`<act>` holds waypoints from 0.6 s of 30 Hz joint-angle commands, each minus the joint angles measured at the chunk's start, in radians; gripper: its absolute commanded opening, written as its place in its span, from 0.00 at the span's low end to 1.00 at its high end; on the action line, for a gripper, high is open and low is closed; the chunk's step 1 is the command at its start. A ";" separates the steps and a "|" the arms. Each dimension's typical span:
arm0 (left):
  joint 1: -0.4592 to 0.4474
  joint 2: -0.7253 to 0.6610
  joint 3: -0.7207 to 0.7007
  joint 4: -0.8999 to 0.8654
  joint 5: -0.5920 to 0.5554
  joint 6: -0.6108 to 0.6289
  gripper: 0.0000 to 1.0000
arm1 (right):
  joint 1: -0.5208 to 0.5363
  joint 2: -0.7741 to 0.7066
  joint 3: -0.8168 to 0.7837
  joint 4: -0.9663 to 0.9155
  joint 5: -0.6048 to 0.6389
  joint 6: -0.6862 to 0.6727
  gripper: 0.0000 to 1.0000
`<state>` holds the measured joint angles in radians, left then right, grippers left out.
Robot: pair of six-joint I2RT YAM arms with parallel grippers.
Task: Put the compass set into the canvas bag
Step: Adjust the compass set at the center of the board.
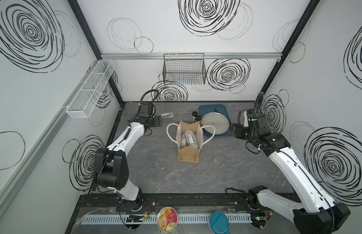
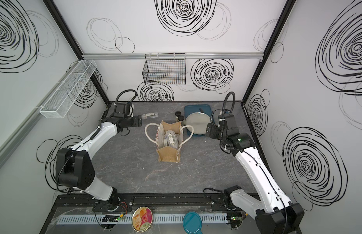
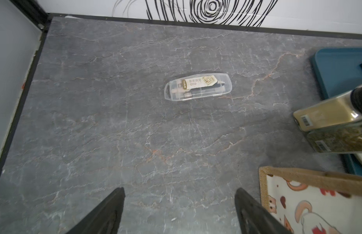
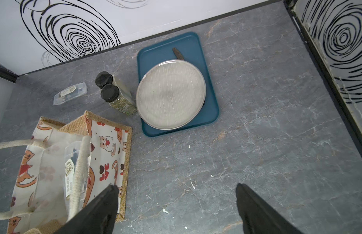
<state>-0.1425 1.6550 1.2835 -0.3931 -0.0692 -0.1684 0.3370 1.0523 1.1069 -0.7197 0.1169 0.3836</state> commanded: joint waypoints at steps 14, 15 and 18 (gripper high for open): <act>-0.045 0.460 0.424 0.081 0.067 0.017 0.91 | -0.014 -0.002 -0.019 -0.087 -0.003 0.018 0.95; -0.042 0.481 0.441 0.087 0.070 0.022 0.92 | -0.013 0.000 -0.018 -0.092 -0.005 0.018 0.95; -0.034 0.530 0.480 0.117 0.086 0.036 0.92 | -0.013 0.003 -0.015 -0.113 -0.004 0.029 0.96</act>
<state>-0.1902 2.1578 1.7134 -0.3305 -0.0147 -0.1596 0.3264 1.0523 1.0641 -0.7799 0.1097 0.3958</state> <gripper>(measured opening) 0.921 0.955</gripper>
